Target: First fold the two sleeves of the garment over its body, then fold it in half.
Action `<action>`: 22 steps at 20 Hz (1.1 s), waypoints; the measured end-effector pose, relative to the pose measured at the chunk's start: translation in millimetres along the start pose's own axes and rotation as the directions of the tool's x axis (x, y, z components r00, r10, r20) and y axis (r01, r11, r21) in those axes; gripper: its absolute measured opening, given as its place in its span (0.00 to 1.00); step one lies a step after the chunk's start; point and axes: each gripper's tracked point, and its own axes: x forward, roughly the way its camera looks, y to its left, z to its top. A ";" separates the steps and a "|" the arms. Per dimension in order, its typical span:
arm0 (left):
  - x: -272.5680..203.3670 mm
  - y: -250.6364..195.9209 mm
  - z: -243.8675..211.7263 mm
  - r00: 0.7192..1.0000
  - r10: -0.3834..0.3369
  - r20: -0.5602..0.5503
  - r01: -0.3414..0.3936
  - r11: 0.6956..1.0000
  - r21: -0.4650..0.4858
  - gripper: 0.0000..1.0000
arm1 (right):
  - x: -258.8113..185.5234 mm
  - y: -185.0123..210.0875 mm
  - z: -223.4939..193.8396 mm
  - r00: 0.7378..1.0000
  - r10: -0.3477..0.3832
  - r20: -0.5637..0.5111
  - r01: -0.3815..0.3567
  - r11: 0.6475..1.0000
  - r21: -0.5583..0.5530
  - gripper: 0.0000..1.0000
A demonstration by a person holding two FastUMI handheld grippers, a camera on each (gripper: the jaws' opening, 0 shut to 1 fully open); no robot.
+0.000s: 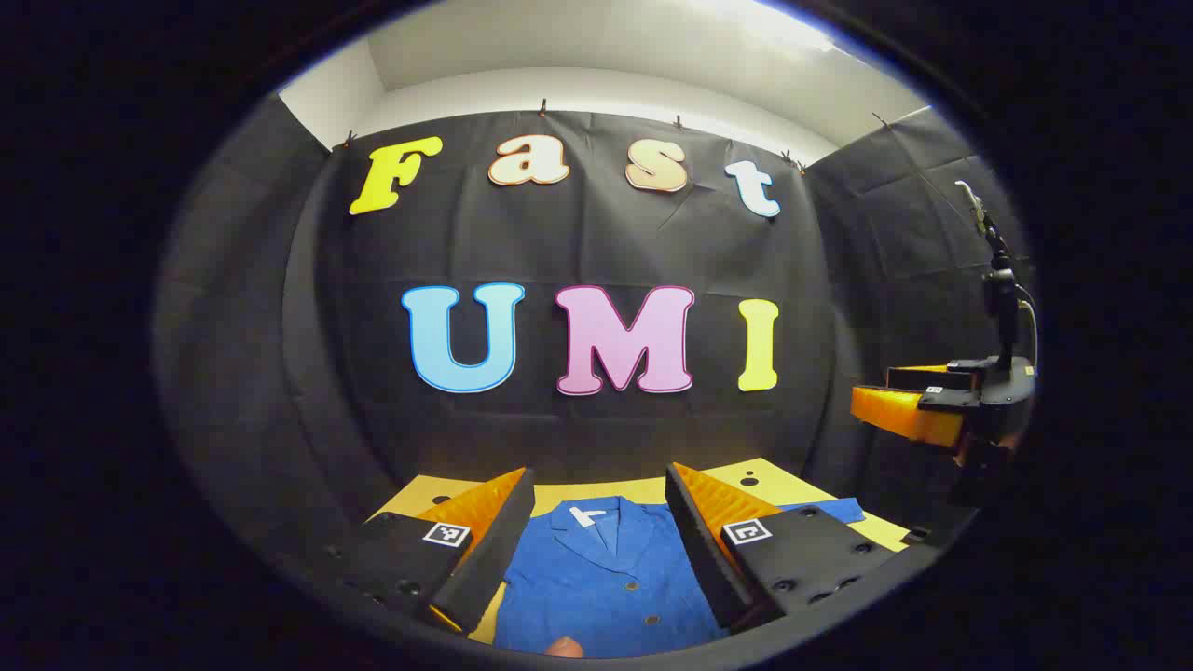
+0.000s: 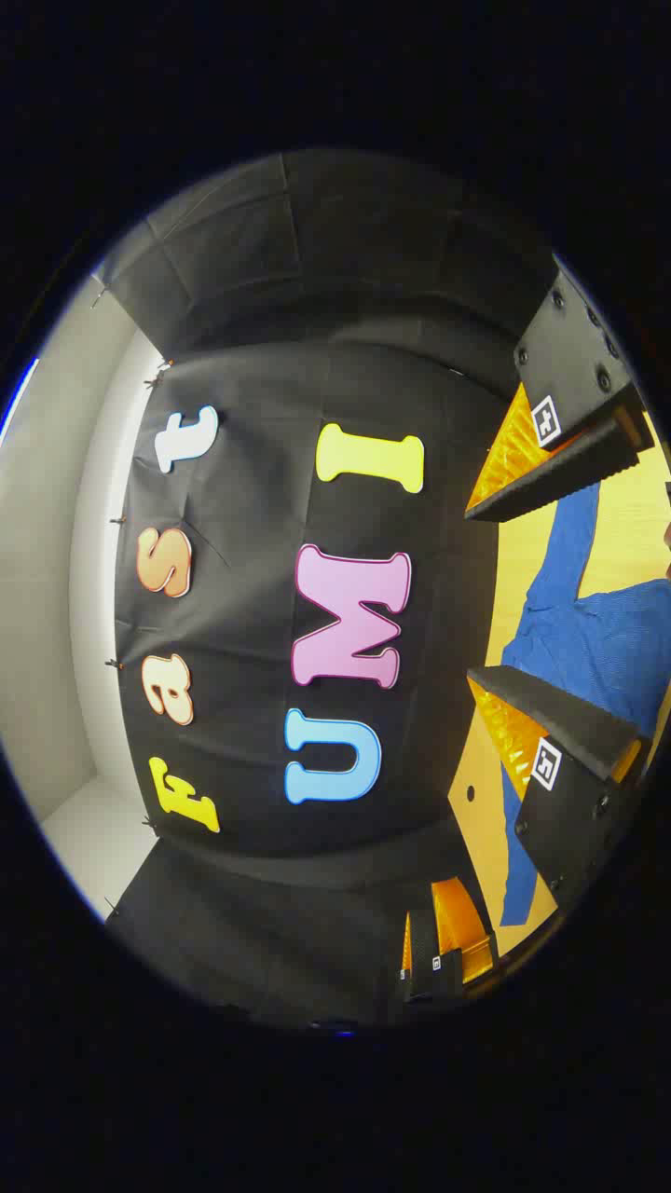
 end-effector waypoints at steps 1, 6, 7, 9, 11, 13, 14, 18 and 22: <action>0.8 -5.4 -1.1 1.000 -0.016 -0.003 0.016 1.000 0.004 0.81 | -1.2 -3.6 -0.4 1.000 0.007 -0.003 -0.007 1.000 -0.007 0.97; 3.4 -10.1 -8.6 0.999 -0.034 -0.029 0.034 0.999 0.017 0.81 | -12.9 -16.0 -9.6 1.000 -0.011 -0.007 0.011 1.000 -0.012 0.97; 4.0 -7.2 -9.7 0.999 -0.025 -0.037 0.025 1.000 0.018 0.81 | -14.0 -16.9 -12.6 1.000 -0.017 -0.012 0.017 1.000 -0.004 0.94; 6.0 -1.7 -12.3 0.999 -0.005 -0.046 0.007 0.999 0.041 0.81 | -14.5 -20.3 -20.5 0.999 -0.035 -0.030 0.035 0.999 0.012 0.99; 7.6 1.1 -16.6 0.999 0.008 -0.051 -0.005 0.998 0.059 0.81 | -12.1 -25.4 -24.4 0.998 -0.056 -0.040 0.057 0.998 0.030 0.97; 8.2 -2.0 -19.0 0.999 0.011 -0.053 -0.009 0.999 0.050 0.81 | -10.5 -24.8 -30.2 0.997 -0.061 -0.056 0.064 0.996 0.056 0.95; 8.3 -2.3 -20.5 0.998 0.015 -0.055 -0.012 0.999 0.042 0.81 | -10.5 -24.4 -33.2 0.996 -0.068 -0.061 0.072 0.995 0.064 0.97; 5.8 9.1 -26.3 0.996 0.073 -0.055 -0.072 0.997 0.035 0.81 | -9.0 -18.2 -60.7 0.992 -0.093 -0.084 0.101 0.991 0.092 0.97; -0.4 23.3 -35.0 0.990 0.123 -0.070 -0.122 0.992 0.010 0.81 | -8.8 -14.4 -81.8 0.987 -0.101 -0.122 0.112 0.990 0.089 0.98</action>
